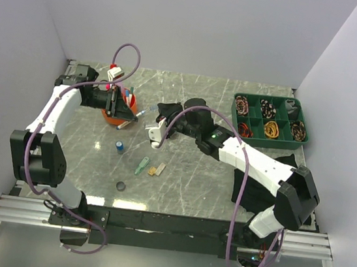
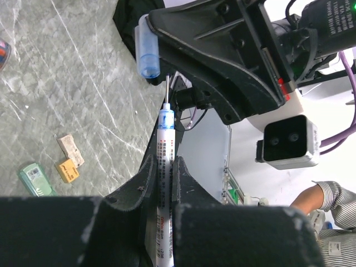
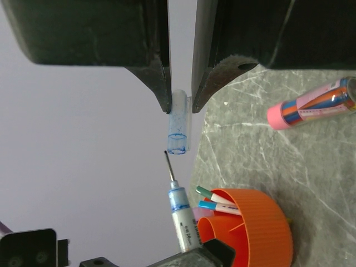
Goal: Sort the stationery into containers
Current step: Close the pen cap on the pen.
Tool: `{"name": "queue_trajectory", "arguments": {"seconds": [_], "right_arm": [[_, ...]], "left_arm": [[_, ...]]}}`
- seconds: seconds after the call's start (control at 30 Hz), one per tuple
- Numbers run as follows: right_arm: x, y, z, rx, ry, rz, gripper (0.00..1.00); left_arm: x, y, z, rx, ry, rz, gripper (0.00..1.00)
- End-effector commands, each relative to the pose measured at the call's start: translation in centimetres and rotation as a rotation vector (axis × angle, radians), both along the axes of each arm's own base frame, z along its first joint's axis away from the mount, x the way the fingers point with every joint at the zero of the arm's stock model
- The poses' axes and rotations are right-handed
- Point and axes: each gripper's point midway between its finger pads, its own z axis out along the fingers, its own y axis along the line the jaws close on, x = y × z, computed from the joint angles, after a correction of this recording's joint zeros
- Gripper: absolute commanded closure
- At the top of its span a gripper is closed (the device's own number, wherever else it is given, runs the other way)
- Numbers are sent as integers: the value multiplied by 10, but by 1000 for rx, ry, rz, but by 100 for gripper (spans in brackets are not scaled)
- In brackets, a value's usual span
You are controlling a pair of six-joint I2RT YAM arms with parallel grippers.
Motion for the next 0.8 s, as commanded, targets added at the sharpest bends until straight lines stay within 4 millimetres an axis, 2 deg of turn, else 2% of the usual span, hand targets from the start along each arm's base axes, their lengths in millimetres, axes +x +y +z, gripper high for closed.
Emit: {"name": "queue_trajectory", "arguments": {"seconds": [0.0, 0.3, 0.5, 0.77], "right_arm": [[-4, -4, 45, 101, -66, -9, 100], [-8, -2, 46, 99, -73, 17, 100], [-11, 0, 37, 57, -63, 48, 100], [-19, 13, 40, -2, -151, 180, 100]], "left_arm": [[-6, -1, 8, -6, -39, -5, 99], [-2, -1, 8, -11, -38, -6, 99], [1, -1, 9, -16, -38, -7, 99], [7, -5, 6, -22, -16, -30, 99]]}}
